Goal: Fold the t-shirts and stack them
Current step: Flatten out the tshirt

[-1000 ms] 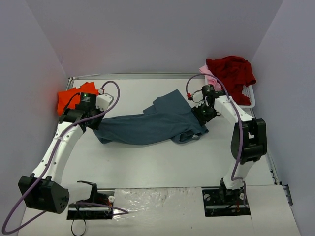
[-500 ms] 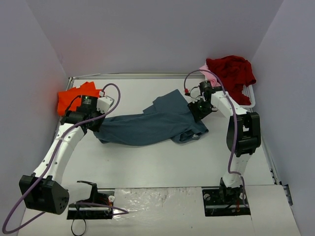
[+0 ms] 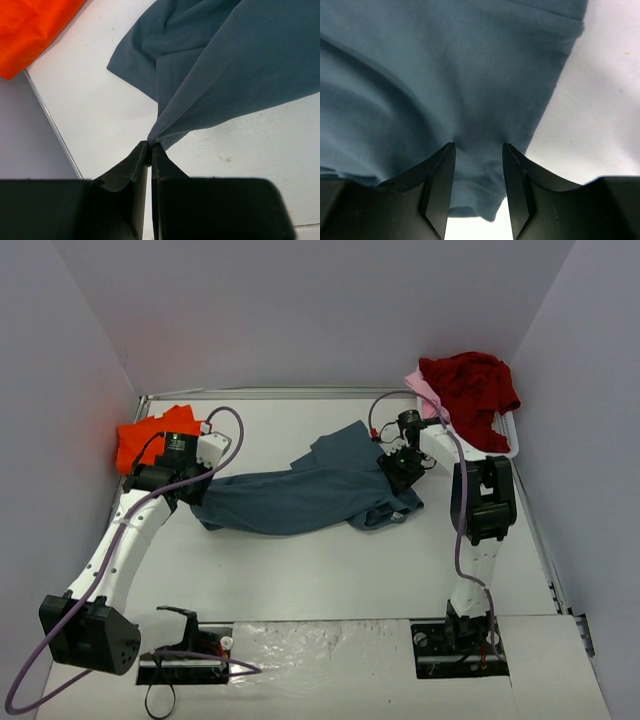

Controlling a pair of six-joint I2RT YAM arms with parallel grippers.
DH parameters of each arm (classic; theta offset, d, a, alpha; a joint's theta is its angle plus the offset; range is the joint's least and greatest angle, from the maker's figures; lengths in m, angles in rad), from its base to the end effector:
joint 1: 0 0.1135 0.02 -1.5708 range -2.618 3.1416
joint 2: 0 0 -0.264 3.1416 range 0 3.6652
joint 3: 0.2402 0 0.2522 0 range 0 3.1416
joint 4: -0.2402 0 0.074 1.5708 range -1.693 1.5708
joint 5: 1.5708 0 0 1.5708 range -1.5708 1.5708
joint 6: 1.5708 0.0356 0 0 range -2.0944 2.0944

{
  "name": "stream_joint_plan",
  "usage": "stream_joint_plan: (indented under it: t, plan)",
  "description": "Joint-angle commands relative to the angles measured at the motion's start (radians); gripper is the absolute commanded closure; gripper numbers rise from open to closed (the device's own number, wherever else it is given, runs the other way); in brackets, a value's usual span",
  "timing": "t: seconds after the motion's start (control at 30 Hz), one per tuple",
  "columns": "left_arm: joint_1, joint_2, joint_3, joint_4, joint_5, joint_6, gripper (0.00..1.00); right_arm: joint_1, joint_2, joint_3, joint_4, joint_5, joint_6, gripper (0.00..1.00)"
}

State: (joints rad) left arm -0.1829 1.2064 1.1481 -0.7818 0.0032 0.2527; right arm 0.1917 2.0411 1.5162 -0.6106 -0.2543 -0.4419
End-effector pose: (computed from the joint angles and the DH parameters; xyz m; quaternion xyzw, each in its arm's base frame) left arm 0.2430 -0.0451 0.3242 0.2024 0.9118 0.0110 0.3571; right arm 0.4179 0.0902 0.1797 -0.3277 0.9118 0.0961 0.2280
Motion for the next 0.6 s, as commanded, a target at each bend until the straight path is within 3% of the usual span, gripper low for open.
stream_joint_plan:
  t: [0.0,0.37,0.57]
  plan:
    - [0.007,-0.019,0.001,0.007,-0.003,-0.013,0.98,0.012,0.022,0.045,-0.044,0.020,0.003,0.62]
    - [0.007,-0.019,-0.005,0.013,-0.003,-0.021,0.98,0.012,0.030,0.139,-0.048,0.038,0.008,0.63]
    - [0.007,-0.011,-0.010,0.027,-0.003,-0.030,0.98,0.012,0.109,0.245,-0.049,0.056,0.023,0.62]
